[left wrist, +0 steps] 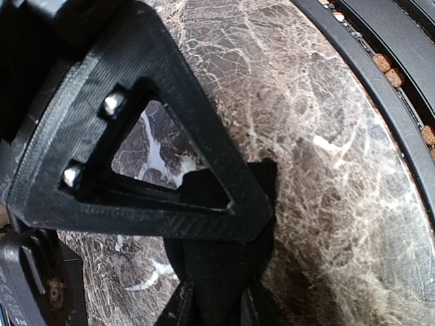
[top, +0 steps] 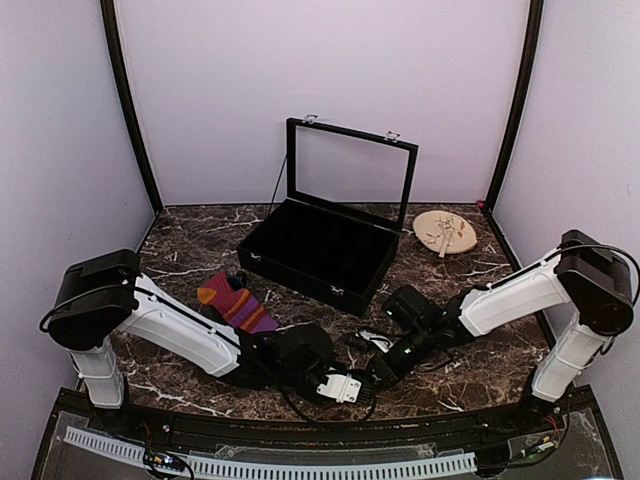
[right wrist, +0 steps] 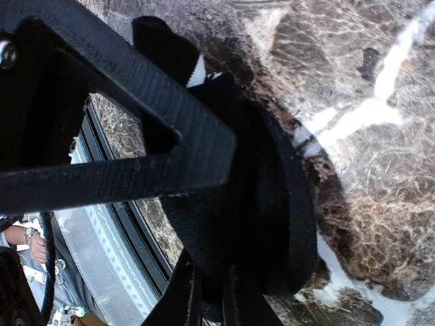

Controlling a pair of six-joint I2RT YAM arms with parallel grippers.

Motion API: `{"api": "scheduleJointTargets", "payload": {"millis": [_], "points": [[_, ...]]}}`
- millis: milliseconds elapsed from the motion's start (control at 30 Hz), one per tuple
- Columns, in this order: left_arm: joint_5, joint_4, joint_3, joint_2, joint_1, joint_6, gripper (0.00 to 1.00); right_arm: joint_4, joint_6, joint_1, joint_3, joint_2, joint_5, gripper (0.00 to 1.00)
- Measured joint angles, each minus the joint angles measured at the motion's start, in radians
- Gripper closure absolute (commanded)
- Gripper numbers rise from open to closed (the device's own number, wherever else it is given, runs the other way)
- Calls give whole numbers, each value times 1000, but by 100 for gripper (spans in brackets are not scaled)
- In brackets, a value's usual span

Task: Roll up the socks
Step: Roll the sock at the center of the board.

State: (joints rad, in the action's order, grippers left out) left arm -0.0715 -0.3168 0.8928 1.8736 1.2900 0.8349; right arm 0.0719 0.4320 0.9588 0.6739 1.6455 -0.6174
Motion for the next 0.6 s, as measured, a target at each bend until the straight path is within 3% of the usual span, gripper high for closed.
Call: {"api": "scheduleJointTargets", "payload": {"millis": [200,600], "points": [[12,28,15,6,0,1,85,0,0,-7,-1,0,-17,91],[85,239,173,58,-16,-3,87,31,-7,-13,-7,-18,-8,71]]}}
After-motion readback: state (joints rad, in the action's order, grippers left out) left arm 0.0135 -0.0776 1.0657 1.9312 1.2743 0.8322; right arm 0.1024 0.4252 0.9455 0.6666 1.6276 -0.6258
